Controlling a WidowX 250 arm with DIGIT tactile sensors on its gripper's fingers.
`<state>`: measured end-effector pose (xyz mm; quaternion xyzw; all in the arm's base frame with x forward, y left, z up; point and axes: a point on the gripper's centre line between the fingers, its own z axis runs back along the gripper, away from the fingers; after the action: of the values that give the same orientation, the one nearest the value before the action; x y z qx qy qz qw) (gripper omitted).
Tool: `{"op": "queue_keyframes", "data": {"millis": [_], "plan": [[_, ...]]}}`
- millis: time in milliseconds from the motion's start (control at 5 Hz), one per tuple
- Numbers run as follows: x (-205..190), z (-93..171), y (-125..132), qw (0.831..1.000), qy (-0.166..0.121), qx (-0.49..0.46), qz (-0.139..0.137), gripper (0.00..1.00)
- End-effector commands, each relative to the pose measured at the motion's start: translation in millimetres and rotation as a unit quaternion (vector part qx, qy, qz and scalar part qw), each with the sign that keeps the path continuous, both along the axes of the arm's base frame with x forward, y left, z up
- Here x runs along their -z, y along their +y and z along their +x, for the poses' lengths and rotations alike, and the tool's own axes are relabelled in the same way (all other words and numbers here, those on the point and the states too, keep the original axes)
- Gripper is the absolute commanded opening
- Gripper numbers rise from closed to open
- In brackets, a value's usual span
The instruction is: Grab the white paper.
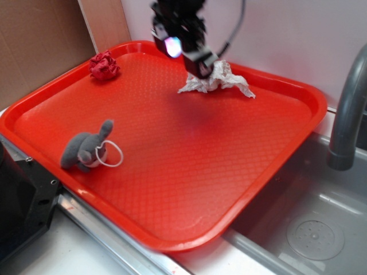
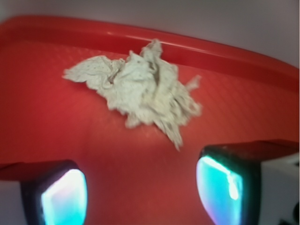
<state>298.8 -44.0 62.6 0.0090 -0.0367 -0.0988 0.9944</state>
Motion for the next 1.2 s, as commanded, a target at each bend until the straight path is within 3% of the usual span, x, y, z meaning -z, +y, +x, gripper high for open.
{"op": "queue_keyframes", "data": {"millis": [0,200,400,600,1000], "plan": [[8.4,45.2,0.1,0.999,-0.020,-0.032,-0.005,1.00],[8.0,54.5,13.8,0.999,-0.011,-0.032,-0.012,1.00],[12.0,37.6,36.0,0.998,0.003,-0.055,0.012,1.00],[10.8,10.3,48.2,0.997,0.005,-0.076,0.021,0.00],[7.5,16.1,56.0,0.995,0.001,-0.097,0.017,0.00]]}}
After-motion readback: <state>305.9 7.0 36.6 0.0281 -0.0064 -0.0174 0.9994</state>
